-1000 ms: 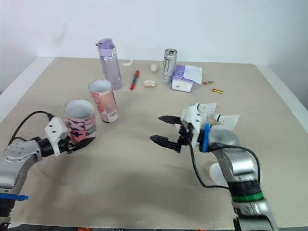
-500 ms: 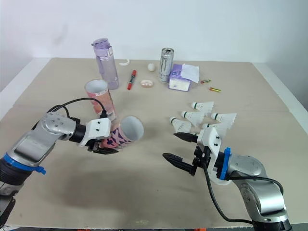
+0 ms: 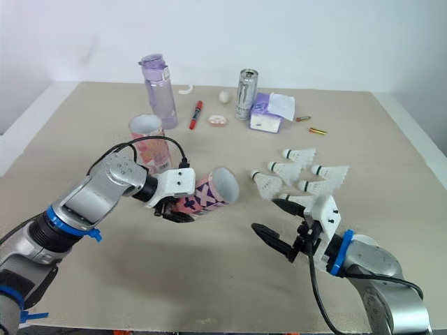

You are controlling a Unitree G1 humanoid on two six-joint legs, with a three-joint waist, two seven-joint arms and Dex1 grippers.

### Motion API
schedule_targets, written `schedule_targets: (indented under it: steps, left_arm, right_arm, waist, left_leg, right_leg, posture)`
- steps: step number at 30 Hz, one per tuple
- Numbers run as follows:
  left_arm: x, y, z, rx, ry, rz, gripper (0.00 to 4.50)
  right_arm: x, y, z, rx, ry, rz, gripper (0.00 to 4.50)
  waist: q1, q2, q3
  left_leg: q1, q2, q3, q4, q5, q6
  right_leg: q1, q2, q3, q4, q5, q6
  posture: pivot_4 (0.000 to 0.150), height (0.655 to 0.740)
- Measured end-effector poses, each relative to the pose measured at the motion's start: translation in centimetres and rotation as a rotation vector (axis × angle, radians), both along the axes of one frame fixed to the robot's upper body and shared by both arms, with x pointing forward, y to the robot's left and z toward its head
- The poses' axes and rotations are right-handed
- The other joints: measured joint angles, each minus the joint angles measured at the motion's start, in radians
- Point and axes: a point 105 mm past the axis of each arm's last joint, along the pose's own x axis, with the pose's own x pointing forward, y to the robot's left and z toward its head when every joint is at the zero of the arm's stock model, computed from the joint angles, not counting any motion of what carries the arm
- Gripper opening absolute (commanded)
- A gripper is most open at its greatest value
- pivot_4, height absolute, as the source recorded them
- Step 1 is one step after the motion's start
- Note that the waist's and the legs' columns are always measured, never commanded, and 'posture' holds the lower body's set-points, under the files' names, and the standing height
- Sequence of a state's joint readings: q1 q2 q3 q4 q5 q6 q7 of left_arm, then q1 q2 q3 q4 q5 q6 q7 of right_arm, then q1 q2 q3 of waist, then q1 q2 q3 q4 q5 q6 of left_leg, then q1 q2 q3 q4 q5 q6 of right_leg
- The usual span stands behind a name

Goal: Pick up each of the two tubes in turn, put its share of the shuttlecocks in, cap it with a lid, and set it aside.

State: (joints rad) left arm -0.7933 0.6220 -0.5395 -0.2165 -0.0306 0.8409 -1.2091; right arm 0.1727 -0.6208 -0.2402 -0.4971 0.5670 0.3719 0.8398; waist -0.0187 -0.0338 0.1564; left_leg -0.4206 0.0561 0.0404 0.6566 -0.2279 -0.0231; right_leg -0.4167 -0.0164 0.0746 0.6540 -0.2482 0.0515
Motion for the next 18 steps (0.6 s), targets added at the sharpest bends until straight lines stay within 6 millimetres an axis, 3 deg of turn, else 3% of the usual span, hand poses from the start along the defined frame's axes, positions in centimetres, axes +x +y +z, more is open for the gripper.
schedule_targets:
  steps: [12, 18]
  left_arm:
    - [-0.3, -0.8, -0.6, -0.024, 0.012, 0.034, 2.93]
    - [-0.1, -0.9, -0.7, -0.03, 0.008, 0.032, 2.93]
  right_arm:
    - [-0.4, -0.4, -0.2, -0.006, -0.006, -0.002, 4.5]
    - [0.2, -4.7, 0.8, 0.0, -0.028, -0.199, 4.5]
  waist:
    - [0.0, 0.003, -0.002]
    - [0.0, 0.003, -0.002]
  left_leg:
    - [0.006, -0.004, -0.005, 0.004, 0.001, 0.001]
    - [0.006, -0.006, -0.005, 0.005, 0.001, 0.001]
  right_leg:
    - [0.01, 0.0, 0.001, 0.001, -0.002, 0.004]
    - [0.011, 0.0, 0.003, 0.001, -0.002, 0.005]
  posture:
    - [0.15, 0.74]
    - [0.15, 0.74]
